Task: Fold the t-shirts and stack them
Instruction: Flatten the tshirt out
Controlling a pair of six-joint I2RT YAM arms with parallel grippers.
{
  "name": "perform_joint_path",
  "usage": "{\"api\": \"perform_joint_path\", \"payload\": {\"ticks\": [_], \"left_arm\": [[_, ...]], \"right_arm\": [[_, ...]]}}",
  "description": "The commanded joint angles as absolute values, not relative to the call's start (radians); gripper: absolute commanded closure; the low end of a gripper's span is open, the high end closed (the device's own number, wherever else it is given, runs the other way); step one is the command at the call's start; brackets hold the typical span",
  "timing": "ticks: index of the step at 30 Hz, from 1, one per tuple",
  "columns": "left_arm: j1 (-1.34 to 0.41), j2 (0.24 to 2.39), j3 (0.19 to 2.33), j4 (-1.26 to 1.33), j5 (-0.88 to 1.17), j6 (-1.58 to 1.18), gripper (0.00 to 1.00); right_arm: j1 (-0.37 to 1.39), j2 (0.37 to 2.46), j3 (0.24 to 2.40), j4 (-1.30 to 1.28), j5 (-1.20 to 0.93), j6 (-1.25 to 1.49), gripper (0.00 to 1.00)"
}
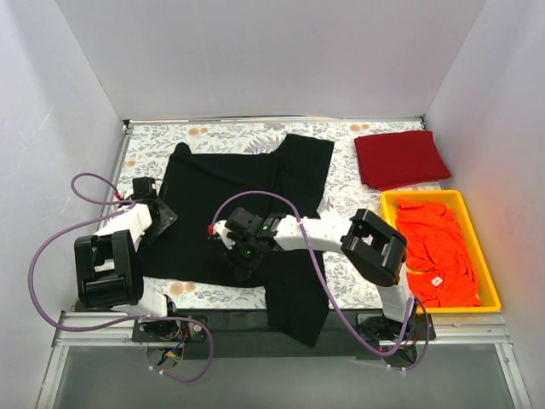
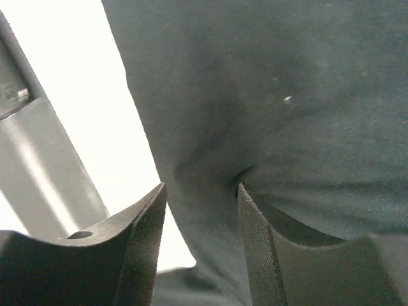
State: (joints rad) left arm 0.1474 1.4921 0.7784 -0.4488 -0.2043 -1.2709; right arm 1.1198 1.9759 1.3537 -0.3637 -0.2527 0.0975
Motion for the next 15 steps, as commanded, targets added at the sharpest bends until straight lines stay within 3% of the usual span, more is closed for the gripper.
{"api": "perform_joint_path", "payload": {"ticks": [1,7,11,15], "left_arm": [[0.153,1.419,0.808,-0.538,-0.244,-1.249,0.38],[0.085,1.295,0.856,-0.546,-0.192,-1.236,0.27],[-0.169,1.25,0.884,-0.569,-0.218,-1.282,0.26],[-0.282,1.291,0.861,-0.548,-0.152,-1.344,0.26]], "right_arm": [[1.131,1.945,1.437,-0.472,-0.261,0.077,0.52],[0.933,1.747,1.369,-0.482,-0.085,0.074,0.49],[0.689,1.657,1.293,-0.462,-0.074,0.103,0.5],[0.452,1.67,1.276,-0.427,-0.113,0.15,0.52]]}}
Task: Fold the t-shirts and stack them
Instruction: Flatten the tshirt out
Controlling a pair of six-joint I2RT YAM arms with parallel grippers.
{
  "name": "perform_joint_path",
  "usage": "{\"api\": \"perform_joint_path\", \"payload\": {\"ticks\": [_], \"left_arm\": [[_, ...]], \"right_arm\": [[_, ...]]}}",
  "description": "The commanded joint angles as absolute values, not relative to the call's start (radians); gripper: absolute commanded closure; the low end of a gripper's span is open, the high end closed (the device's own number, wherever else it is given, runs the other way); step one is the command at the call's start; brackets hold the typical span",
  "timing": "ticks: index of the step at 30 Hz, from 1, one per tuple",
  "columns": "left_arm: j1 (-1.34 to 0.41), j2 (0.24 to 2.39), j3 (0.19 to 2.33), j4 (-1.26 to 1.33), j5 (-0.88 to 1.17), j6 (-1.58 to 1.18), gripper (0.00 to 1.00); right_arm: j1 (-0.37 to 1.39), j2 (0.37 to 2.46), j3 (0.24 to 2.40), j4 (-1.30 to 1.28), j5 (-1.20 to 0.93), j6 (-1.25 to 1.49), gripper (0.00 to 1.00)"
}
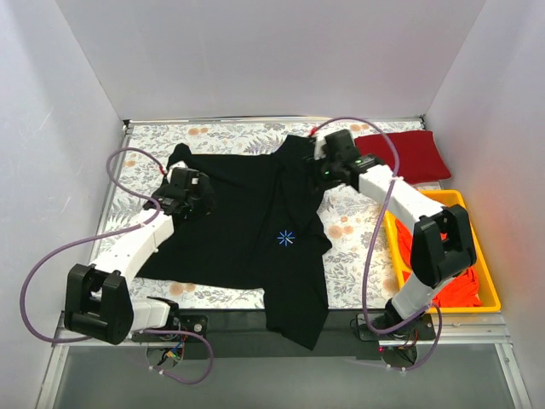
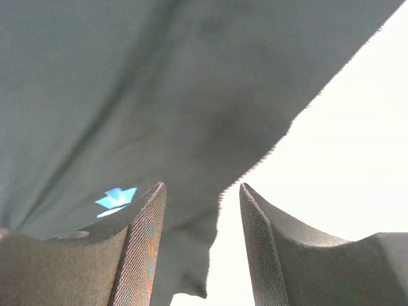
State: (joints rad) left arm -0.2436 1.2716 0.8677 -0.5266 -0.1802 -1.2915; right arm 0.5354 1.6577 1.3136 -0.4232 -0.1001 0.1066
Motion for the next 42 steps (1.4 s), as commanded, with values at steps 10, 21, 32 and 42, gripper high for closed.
{"api": "perform_joint_path", "payload": {"ticks": [10,21,32,42], "left_arm": [[-0.304,1.436,0.815,-0.459,-0.147,-1.328,0.26],[-0.302,1.506,0.784,-0.44,-0.167,-1.327,0.3],[-0.302,1.54,0.775,-0.457,-0.155,-1.324,0.33],[-0.302,1.537,0.795,-0.479,-0.143,-1.338,0.33]], "right_arm": [[0.288,1.861,1.33,-0.305,-0.224,0.253,0.56],[0.282,1.993,1.365,-0.249,-0.247,0.273,0.66],[0.173,2.075,1.55,-0.284,-0.092,0.129,0.99],[0.167,2.157,1.73,-0.322,0.058,0.051,0.92]]}}
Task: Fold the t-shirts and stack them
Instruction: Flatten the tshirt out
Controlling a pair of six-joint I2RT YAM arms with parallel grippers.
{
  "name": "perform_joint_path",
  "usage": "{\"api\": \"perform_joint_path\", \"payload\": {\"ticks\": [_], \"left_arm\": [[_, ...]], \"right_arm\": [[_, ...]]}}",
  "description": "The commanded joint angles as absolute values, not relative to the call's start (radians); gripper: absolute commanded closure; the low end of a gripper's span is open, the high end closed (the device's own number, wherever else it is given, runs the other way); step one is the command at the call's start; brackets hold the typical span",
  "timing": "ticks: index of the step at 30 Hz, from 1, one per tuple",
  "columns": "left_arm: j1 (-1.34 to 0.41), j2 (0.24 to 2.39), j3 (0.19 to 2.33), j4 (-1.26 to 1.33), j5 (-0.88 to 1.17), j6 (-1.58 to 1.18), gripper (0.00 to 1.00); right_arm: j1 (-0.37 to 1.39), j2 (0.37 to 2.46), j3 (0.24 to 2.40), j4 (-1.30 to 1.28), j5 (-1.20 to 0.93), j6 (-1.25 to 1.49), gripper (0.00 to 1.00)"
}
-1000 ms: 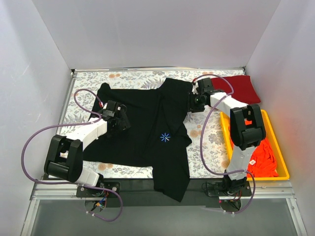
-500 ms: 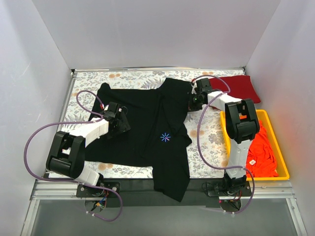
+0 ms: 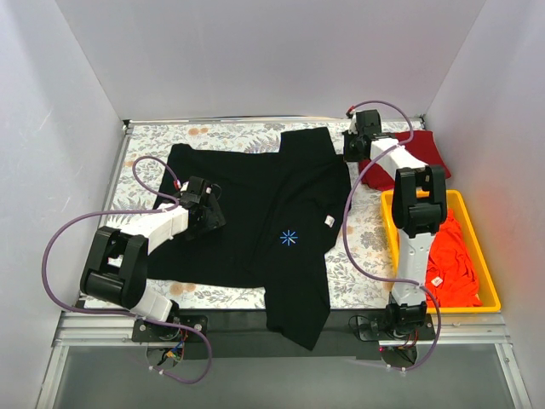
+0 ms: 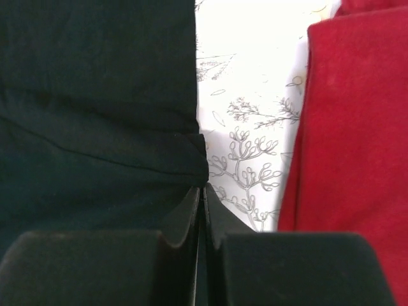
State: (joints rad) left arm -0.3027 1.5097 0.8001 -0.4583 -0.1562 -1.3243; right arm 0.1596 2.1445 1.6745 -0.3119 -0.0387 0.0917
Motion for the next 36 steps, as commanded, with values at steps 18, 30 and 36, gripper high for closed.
{"api": "perform_joint_path", "payload": {"ticks": [18,30,36], "left_arm": [[-0.121,1.683,1.081,-0.422,-0.13,-1.252,0.29],[-0.057,1.995,1.433,-0.376,-0.173,-1.223,0.35],[-0.02,2.042,1.43,-0.437,-0.201,-1.235,0.41]], "right_arm": [[0.336,1.706,1.235,-0.373,-0.17,0.241,0.58],[0.336,1.765,1.29,-0.279,-0.137,0.186,0.61],[0.333,1.842,1.356,-0.275,-0.126,0.181,0.61]]}}
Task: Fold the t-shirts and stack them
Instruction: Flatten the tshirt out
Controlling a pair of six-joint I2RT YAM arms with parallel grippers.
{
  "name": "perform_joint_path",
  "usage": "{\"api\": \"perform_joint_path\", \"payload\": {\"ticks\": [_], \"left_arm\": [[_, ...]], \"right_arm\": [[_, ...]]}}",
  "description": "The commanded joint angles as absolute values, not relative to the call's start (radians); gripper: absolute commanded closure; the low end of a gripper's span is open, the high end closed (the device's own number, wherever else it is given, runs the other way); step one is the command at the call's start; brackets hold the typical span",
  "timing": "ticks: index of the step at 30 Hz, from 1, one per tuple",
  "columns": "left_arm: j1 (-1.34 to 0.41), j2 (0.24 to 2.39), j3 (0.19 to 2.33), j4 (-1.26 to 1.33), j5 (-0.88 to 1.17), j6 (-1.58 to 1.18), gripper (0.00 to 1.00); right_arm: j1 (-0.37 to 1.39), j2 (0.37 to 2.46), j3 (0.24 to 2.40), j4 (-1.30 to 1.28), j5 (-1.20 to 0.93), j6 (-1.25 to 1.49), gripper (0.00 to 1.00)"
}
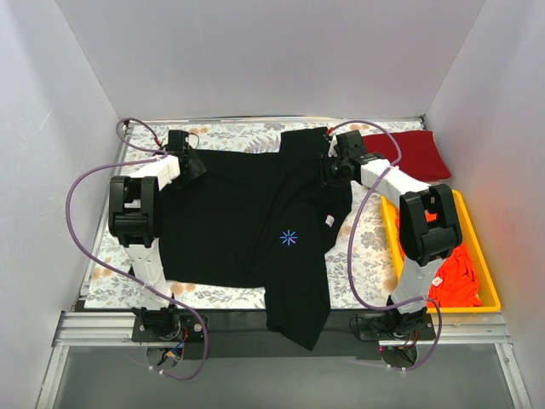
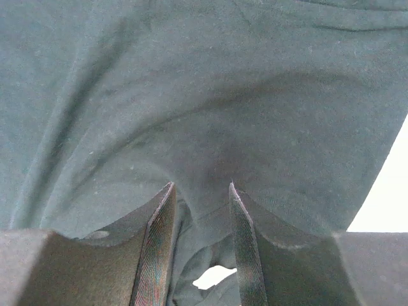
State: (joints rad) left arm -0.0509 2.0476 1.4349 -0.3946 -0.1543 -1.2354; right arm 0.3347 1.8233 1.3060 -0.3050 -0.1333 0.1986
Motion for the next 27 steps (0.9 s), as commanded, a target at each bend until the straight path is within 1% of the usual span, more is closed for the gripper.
{"api": "perform_joint_path", "payload": {"ticks": [1,3,5,12,14,18,21,27], "left_arm": [[-0.003,2.028,1.41,-0.437,-0.201,-1.239,0.42],[0.005,2.007,1.353,-0.434,-0.201,-1.247,0.43],[0.049,1.977,1.303,-0.426,-0.207,-1.253,0.44],[0.075,1.921,1.22,-0.433,-0.204,-1.275,0.44],[0.075,1.914,1.223,-0.43,-0.202,-1.27,0.42],[0.074,1.891,1.259,-0.422,-0.189,-1.258,0.35],[0.072,1.876,1.282,-0.408,-0.161,-1.253,0.34],[0.064,1.924,1.324,-0.403,-0.126,-1.247,0.33]], "right_arm": [[0.333,1.847,1.358,-0.275,-0.126,0.181,0.61],[0.333,1.85,1.359,-0.273,-0.126,0.181,0.61],[0.331,1.853,1.355,-0.273,-0.123,0.179,0.61],[0.331,1.867,1.361,-0.273,-0.107,0.163,0.61],[0.333,1.885,1.377,-0.273,-0.118,0.157,0.6],[0.325,1.92,1.42,-0.273,-0.104,0.15,0.6],[0.308,1.96,1.465,-0.27,-0.103,0.156,0.6],[0.285,2.043,1.529,-0.272,-0.115,0.16,0.6]]}}
